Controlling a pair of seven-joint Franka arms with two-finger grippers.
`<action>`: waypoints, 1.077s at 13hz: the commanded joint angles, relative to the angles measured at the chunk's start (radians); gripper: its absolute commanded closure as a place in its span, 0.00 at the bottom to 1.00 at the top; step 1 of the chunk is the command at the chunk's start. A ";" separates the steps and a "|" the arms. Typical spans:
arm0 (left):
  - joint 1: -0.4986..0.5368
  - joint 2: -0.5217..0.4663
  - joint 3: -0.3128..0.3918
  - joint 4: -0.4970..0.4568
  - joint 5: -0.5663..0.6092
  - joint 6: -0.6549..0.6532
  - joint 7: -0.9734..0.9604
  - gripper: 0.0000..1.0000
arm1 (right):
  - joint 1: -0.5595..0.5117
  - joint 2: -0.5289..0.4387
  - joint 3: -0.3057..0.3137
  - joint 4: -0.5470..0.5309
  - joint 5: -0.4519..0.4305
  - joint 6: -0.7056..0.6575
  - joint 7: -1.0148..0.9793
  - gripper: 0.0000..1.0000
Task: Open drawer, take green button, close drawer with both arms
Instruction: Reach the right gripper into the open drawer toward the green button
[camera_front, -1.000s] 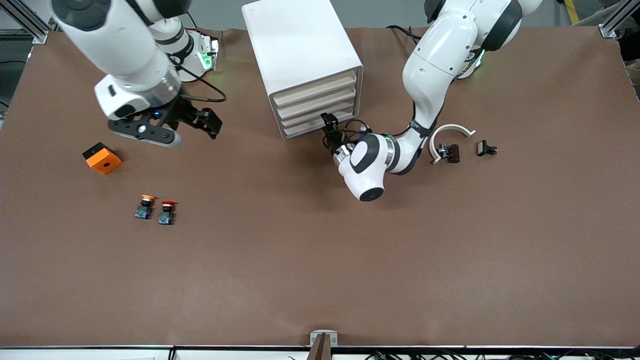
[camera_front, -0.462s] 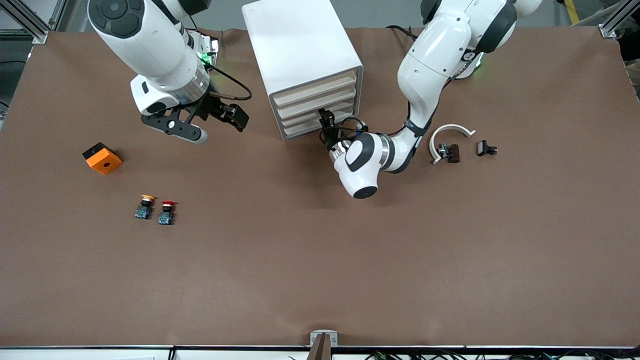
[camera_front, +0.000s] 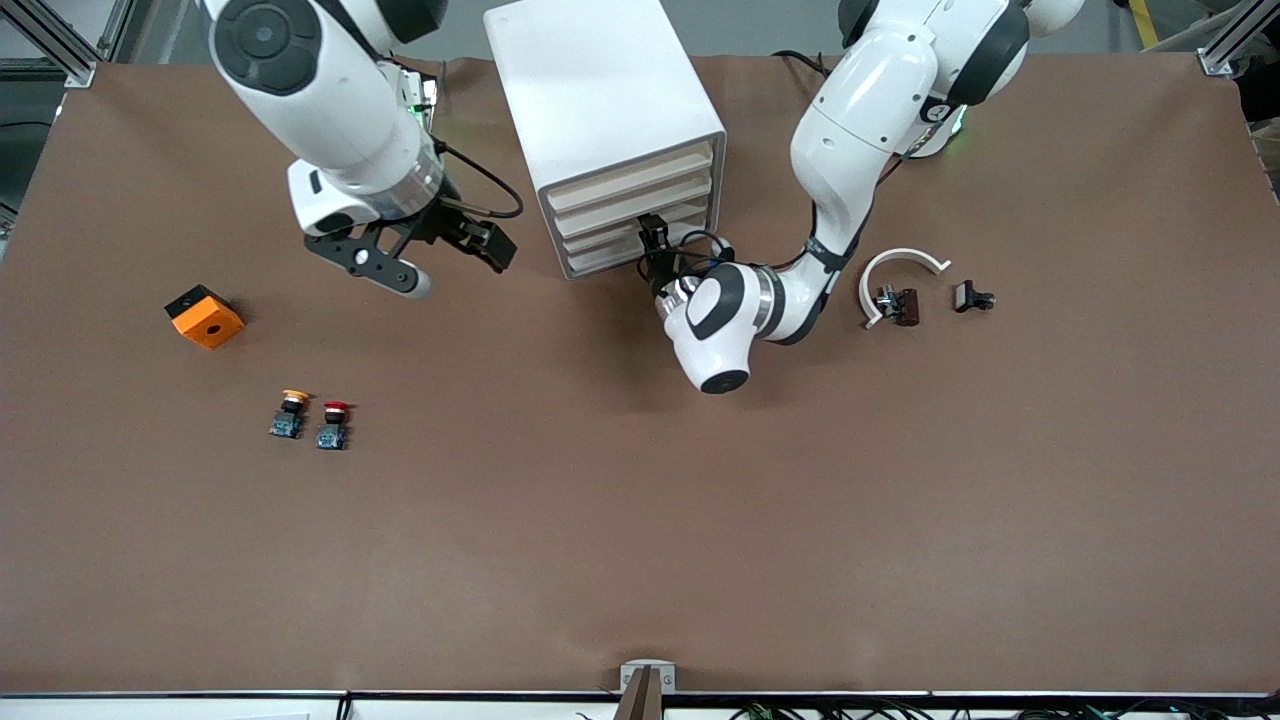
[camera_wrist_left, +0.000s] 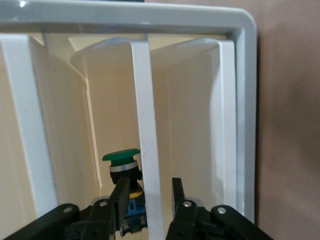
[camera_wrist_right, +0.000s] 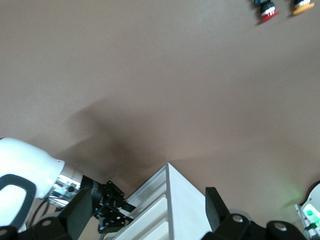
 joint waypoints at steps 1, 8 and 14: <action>-0.006 0.010 0.007 0.014 -0.016 -0.015 -0.018 0.96 | 0.041 0.050 -0.009 0.051 0.012 -0.007 0.071 0.00; 0.121 0.026 0.021 0.041 -0.016 -0.002 0.011 1.00 | 0.126 0.138 -0.009 0.128 0.011 0.047 0.268 0.00; 0.215 0.029 0.022 0.072 -0.016 0.074 0.135 1.00 | 0.219 0.240 -0.011 0.134 0.000 0.124 0.490 0.00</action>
